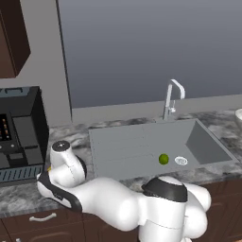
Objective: Clear the mugs and bowl far away from the sink.
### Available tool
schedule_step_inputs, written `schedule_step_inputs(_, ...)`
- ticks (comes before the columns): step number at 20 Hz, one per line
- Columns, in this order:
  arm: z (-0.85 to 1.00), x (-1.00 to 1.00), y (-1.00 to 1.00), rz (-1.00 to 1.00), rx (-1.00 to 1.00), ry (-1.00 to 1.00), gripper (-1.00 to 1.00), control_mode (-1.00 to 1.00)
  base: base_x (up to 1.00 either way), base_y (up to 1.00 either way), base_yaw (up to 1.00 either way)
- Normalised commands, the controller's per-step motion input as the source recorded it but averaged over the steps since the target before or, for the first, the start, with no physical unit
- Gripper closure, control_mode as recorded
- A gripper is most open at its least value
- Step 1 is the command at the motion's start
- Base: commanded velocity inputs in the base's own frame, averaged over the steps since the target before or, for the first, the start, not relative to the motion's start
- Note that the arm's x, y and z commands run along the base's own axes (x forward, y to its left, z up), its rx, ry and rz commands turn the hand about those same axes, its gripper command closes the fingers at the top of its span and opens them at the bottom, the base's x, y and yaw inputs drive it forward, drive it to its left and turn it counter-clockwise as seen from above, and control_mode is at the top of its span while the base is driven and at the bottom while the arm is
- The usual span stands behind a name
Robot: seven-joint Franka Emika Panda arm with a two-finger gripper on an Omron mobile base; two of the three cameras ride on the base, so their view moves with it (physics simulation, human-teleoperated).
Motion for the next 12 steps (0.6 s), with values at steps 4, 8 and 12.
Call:
schedule_step_inputs(4,0.01,0.16,0.0,0.0,0.0,0.0,1.0,-1.0,0.0,0.0,0.0)
schedule_step_inputs(8,0.0,0.19,0.0,0.0,0.0,0.0,1.0,-1.0,0.0,0.0,0.0)
schedule_step_inputs(12,0.11,0.12,0.0,0.01,0.0,0.0,1.0,-1.0,0.0,0.0,0.0)
